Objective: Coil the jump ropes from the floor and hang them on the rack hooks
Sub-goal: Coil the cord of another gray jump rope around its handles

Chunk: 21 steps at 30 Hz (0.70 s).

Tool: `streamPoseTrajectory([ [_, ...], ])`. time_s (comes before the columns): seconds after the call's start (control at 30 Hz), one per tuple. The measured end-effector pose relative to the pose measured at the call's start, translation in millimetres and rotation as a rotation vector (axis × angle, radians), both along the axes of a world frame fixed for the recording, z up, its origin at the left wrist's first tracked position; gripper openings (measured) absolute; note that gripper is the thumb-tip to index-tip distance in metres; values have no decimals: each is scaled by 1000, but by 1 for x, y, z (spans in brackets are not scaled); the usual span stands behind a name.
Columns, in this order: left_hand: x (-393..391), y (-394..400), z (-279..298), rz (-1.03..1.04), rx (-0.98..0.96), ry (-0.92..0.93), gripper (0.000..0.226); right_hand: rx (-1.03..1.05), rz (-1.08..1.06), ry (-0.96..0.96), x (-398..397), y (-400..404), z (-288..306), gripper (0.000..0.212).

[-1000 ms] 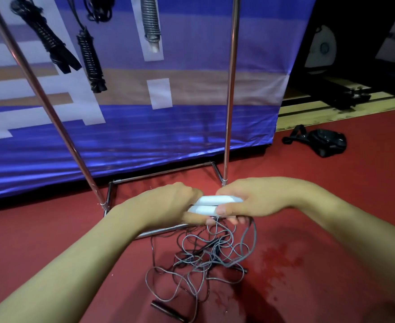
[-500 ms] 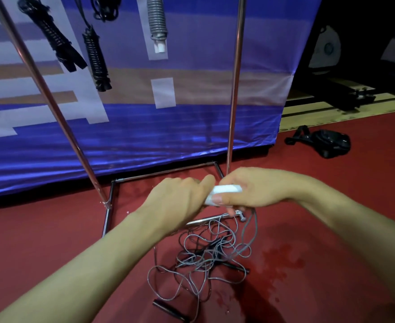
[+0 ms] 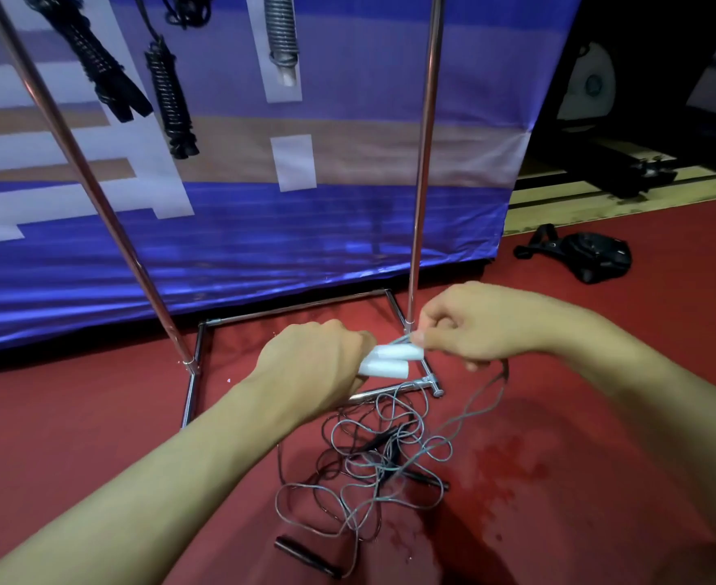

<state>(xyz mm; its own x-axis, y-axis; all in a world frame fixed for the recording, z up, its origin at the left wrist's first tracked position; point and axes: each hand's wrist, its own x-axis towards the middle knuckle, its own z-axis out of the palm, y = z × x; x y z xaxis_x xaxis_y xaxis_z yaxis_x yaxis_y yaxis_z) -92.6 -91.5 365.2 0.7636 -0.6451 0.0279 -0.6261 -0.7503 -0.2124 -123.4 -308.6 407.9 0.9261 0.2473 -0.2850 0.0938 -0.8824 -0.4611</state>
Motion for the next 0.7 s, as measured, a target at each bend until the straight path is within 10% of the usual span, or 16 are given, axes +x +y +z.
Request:
streamPoseTrajectory([
  [0.2, 5, -1, 3, 51, -96, -55, 23, -159, -157, -322, -11, 24, 1, 38],
  [0.7, 9, 1, -6, 89, -6, -67, 24, -198, -79, -330, -8, 35, -21, 38],
])
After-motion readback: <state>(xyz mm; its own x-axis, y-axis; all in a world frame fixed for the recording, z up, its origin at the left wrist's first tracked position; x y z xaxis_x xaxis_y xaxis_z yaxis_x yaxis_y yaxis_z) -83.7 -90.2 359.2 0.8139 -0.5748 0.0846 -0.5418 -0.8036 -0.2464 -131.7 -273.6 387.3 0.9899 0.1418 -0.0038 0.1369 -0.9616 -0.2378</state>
